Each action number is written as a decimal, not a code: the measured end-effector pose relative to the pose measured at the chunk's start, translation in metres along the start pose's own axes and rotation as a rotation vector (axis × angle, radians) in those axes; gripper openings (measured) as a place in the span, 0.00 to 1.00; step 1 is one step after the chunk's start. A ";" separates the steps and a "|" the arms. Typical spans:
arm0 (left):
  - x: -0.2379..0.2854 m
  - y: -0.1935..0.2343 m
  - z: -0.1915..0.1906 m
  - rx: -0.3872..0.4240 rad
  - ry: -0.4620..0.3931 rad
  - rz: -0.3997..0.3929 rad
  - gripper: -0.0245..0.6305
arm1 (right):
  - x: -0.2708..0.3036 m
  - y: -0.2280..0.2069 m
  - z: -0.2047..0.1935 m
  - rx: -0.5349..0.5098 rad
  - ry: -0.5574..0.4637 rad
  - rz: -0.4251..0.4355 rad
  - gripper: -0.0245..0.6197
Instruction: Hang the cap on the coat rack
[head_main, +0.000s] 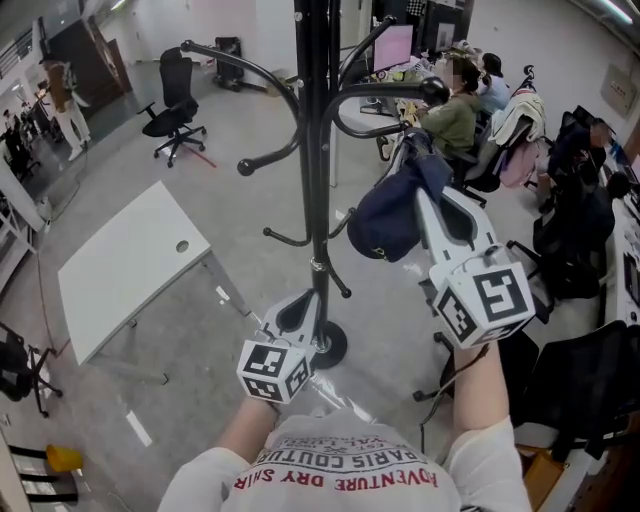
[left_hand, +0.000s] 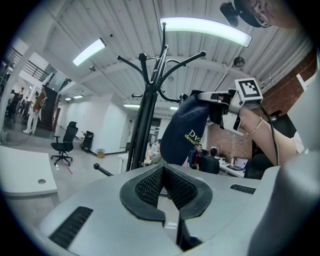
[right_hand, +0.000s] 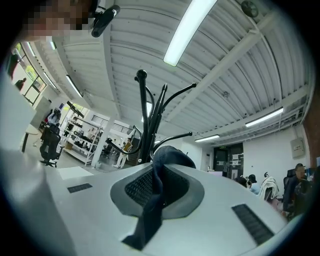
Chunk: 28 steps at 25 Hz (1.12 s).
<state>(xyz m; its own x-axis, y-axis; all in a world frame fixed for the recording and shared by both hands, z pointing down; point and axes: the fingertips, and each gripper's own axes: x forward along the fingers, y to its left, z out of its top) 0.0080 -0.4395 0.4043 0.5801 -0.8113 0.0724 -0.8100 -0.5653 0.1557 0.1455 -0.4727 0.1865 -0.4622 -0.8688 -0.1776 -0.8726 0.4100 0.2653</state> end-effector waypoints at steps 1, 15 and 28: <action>0.001 0.002 0.000 -0.002 0.002 0.002 0.04 | 0.005 -0.003 0.003 -0.004 -0.006 0.004 0.07; 0.021 0.010 -0.019 -0.029 0.055 -0.012 0.05 | 0.035 -0.021 -0.005 0.079 -0.030 0.073 0.07; 0.033 0.010 -0.024 -0.028 0.077 -0.009 0.05 | 0.057 -0.037 -0.046 0.146 0.082 0.057 0.07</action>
<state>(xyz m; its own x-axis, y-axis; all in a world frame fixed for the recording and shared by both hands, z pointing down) 0.0207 -0.4681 0.4323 0.5934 -0.7915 0.1464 -0.8024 -0.5675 0.1843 0.1588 -0.5507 0.2103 -0.5024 -0.8603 -0.0862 -0.8617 0.4901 0.1312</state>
